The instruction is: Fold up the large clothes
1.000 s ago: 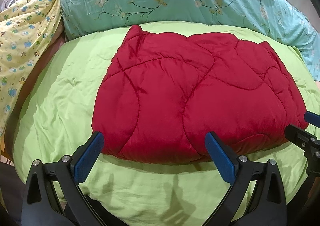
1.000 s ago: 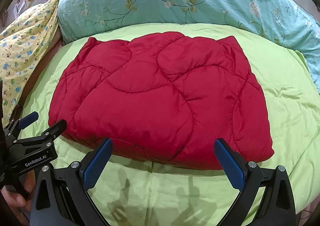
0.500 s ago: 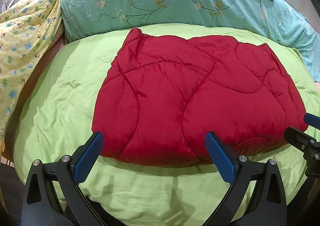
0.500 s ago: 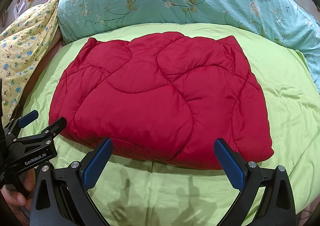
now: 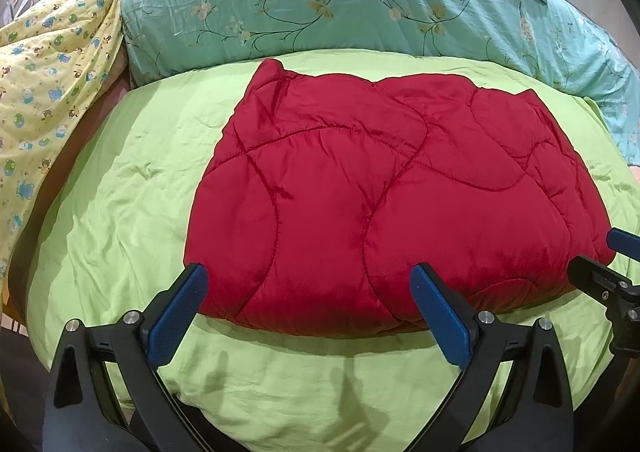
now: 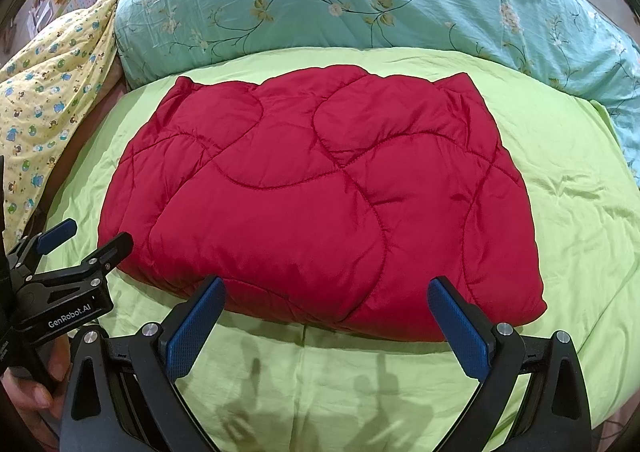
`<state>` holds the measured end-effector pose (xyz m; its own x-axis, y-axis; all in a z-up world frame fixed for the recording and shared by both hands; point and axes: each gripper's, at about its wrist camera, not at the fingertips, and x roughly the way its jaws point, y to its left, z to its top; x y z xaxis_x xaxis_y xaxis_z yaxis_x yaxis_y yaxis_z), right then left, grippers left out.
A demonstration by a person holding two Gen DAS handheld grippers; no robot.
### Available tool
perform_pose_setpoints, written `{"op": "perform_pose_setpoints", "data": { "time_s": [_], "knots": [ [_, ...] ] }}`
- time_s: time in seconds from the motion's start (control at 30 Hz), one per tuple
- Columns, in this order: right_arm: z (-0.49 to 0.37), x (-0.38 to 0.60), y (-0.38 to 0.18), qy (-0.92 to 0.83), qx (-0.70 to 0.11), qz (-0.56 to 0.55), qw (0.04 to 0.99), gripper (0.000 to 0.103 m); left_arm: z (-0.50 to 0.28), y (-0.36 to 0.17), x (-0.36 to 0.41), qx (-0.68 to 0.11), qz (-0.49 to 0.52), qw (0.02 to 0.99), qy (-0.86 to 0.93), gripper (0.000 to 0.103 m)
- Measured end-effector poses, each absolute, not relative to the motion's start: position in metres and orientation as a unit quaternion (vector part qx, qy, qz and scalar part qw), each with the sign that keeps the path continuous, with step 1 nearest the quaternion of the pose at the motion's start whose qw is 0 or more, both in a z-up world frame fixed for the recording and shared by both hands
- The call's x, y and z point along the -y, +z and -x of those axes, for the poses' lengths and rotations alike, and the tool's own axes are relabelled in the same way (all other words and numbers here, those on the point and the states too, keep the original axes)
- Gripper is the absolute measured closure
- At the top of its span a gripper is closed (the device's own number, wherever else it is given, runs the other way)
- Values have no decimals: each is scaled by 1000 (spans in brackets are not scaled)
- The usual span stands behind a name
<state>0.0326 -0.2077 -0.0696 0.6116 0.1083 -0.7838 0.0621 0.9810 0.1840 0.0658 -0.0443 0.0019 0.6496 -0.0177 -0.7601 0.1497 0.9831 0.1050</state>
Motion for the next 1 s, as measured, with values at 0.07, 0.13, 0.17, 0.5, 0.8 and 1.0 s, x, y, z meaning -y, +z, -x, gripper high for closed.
{"op": "perform_pose_setpoints", "data": {
  "time_s": [0.07,0.13,0.17,0.5,0.8,1.0],
  "knots": [
    [-33,209,-69,13,-440,-96,893,1,-66,2,44,-416,-78,905,-47,1],
    [-33,210,-69,14,-440,-96,893,1,-66,3,43,-416,-78,905,-47,1],
    [-33,210,-69,14,-440,-96,893,1,-66,3,44,-416,-78,905,-47,1],
    [-33,210,-69,14,-439,-96,893,1,-66,3,42,-416,-77,905,-47,1],
    [-33,210,-66,15,-438,-96,894,1,-67,4,41,-414,-76,906,-48,1],
    [-32,210,-66,16,-437,-96,894,1,-66,5,41,-414,-75,906,-48,1]
  ]
}}
